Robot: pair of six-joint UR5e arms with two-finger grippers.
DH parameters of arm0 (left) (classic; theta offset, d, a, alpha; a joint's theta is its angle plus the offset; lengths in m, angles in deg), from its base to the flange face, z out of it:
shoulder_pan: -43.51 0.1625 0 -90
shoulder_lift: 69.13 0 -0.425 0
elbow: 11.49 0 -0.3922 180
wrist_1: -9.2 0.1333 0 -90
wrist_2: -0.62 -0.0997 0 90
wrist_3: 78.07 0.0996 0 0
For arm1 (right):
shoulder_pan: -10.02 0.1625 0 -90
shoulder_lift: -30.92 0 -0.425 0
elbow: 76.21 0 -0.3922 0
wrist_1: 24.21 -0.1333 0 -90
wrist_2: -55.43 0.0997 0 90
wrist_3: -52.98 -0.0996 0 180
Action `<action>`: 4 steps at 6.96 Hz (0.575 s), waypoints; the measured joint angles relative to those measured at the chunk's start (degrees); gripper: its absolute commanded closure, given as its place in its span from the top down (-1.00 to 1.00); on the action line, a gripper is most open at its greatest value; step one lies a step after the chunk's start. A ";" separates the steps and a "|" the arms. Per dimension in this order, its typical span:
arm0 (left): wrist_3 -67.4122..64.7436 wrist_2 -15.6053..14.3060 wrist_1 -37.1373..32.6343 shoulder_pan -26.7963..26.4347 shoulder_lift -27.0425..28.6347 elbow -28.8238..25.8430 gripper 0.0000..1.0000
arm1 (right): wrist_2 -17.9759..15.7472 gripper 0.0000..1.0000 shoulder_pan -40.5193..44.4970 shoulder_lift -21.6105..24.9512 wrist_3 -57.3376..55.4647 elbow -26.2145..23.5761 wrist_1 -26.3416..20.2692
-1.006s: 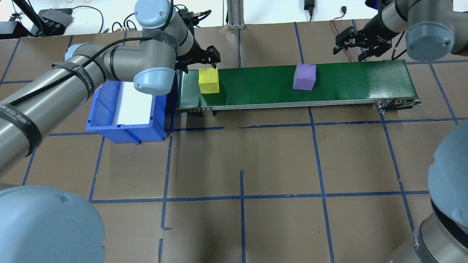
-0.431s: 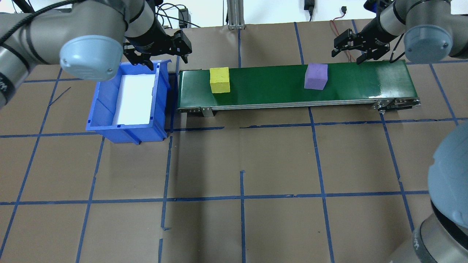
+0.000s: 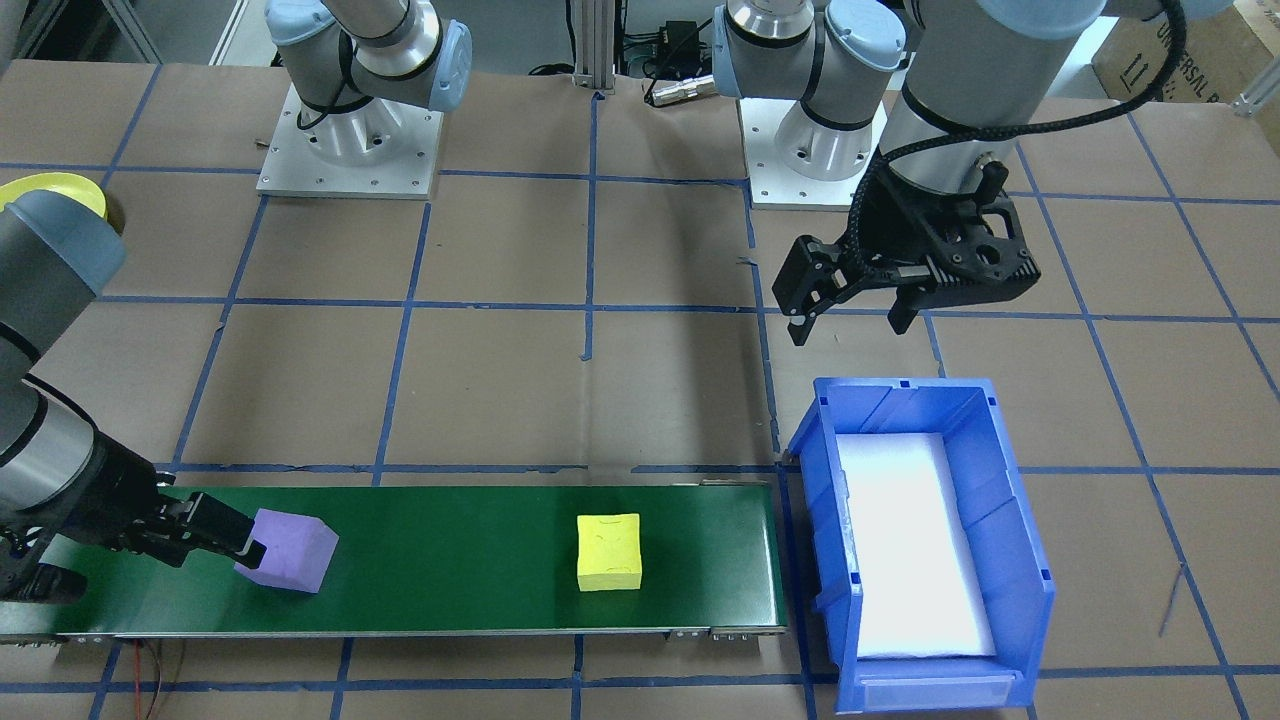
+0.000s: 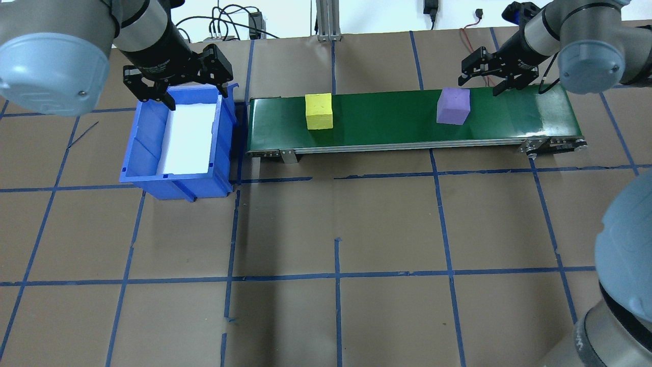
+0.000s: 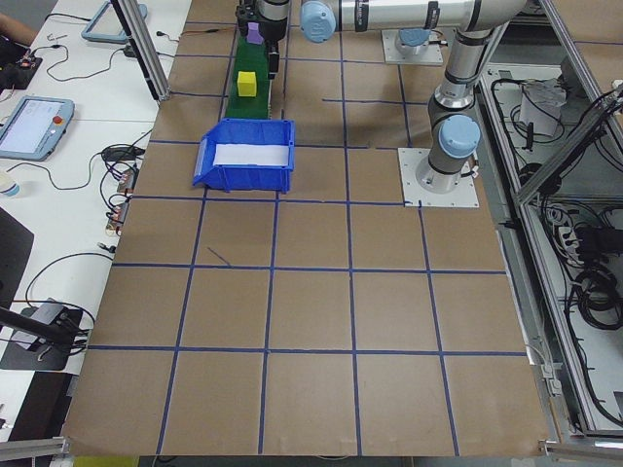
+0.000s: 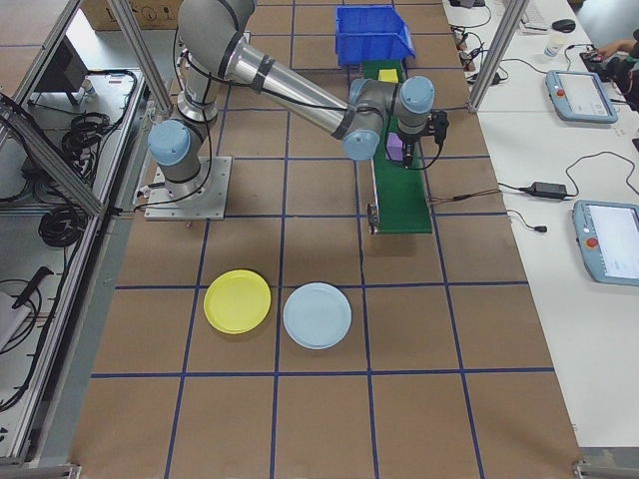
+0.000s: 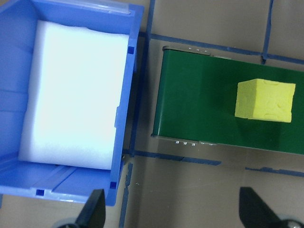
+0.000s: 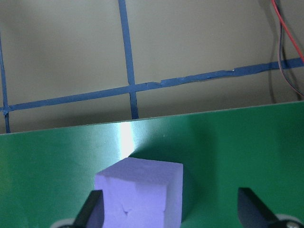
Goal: Move block left to right into plate
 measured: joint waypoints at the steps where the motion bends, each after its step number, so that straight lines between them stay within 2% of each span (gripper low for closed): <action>1: -0.10 -0.10 -0.97 0.14 -0.82 0.01 1.00 | -0.02 1.00 0.01 -0.09 0.26 -0.15 0.11; 3: -0.19 -0.28 -2.00 0.28 -1.45 0.60 1.00 | -0.38 1.00 0.02 -0.29 0.72 -0.29 0.25; 4: -0.10 -1.41 -3.28 0.36 -2.02 0.69 1.00 | -0.65 1.00 0.01 -0.53 1.18 -0.51 0.31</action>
